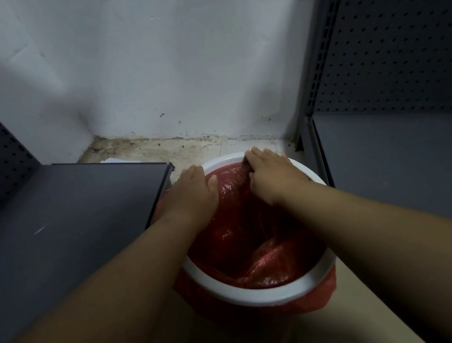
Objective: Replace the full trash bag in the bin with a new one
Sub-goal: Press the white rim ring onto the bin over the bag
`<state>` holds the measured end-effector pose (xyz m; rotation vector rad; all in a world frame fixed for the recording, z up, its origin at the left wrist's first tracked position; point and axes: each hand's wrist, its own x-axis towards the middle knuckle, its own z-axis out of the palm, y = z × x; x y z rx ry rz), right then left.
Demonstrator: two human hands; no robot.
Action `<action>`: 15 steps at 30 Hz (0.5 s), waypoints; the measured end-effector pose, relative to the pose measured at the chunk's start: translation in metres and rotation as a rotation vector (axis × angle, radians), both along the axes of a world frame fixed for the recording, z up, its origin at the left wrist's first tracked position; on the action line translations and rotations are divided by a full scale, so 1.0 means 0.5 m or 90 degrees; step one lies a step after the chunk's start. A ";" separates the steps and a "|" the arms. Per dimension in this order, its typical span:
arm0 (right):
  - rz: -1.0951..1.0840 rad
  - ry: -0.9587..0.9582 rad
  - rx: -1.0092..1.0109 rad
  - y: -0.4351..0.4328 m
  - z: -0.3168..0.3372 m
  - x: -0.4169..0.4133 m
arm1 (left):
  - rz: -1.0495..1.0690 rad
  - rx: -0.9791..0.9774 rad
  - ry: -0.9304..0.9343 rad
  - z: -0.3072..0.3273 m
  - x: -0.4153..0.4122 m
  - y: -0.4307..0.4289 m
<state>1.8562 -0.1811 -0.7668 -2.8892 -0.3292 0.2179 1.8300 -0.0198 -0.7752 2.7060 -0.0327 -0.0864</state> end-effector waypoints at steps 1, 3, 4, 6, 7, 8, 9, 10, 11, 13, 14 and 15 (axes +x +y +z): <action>0.001 0.012 -0.005 0.000 0.007 0.004 | -0.002 0.008 0.008 0.001 0.001 0.001; 0.006 0.048 -0.021 0.002 0.021 0.010 | -0.008 0.031 0.024 0.002 0.002 0.008; 0.012 0.067 -0.029 0.000 0.028 0.005 | -0.012 0.039 0.022 0.003 -0.003 0.010; 0.038 0.083 -0.036 -0.011 0.044 -0.024 | -0.017 0.046 0.008 0.009 -0.024 0.012; 0.060 0.085 -0.043 -0.020 0.055 -0.047 | -0.020 0.046 0.011 0.014 -0.041 0.013; 0.083 0.093 -0.059 -0.033 0.065 -0.075 | -0.027 0.047 0.023 0.020 -0.060 0.015; 0.104 0.109 -0.080 -0.046 0.073 -0.103 | -0.037 0.047 0.041 0.025 -0.081 0.019; 0.117 0.132 -0.101 -0.060 0.080 -0.131 | -0.050 0.045 0.062 0.031 -0.102 0.022; 0.121 0.162 -0.116 -0.073 0.085 -0.157 | -0.063 0.040 0.085 0.037 -0.123 0.025; 0.105 0.217 -0.124 -0.096 0.087 -0.196 | -0.088 0.045 0.133 0.045 -0.159 0.026; 0.091 0.237 -0.120 -0.105 0.085 -0.210 | -0.094 0.062 0.159 0.047 -0.174 0.023; 0.074 0.253 -0.116 -0.114 0.081 -0.222 | -0.097 0.079 0.181 0.048 -0.189 0.019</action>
